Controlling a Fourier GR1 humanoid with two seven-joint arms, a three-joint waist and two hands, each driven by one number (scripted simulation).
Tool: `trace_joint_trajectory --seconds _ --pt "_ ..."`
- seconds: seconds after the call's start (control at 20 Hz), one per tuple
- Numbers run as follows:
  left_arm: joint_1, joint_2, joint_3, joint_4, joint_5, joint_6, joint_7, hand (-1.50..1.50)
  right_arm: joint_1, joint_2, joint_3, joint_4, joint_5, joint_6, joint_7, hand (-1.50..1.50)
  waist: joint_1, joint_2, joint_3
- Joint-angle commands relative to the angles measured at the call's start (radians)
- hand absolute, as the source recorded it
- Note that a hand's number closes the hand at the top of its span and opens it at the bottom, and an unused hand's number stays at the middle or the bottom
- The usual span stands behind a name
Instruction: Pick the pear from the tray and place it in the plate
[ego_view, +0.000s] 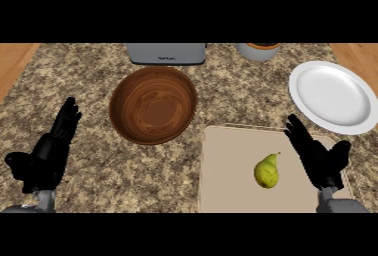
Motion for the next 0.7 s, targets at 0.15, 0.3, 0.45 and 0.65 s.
trace_joint_trajectory --seconds 0.15,0.3,0.45,0.65 --pt "-0.062 0.005 0.030 0.069 0.008 -0.018 0.049 0.00 -0.052 0.013 -0.209 0.024 -0.299 0.179 -0.168 1.50 -0.025 0.033 0.010" --pt "-0.029 0.007 0.024 0.063 0.031 -0.035 0.066 0.00 -0.022 -0.268 -0.150 -0.020 0.092 0.088 -0.217 1.50 -0.025 0.040 -0.016" --pt "-0.041 0.001 0.051 0.101 0.076 -0.057 0.078 0.00 0.058 0.076 -0.345 0.118 -0.219 -0.046 -0.375 -1.50 -0.057 0.038 0.014" --pt "-0.054 0.009 0.067 0.154 0.089 -0.112 0.055 0.00 0.177 0.145 -0.268 0.229 -0.170 0.157 -0.668 -1.50 -0.015 0.030 0.008"
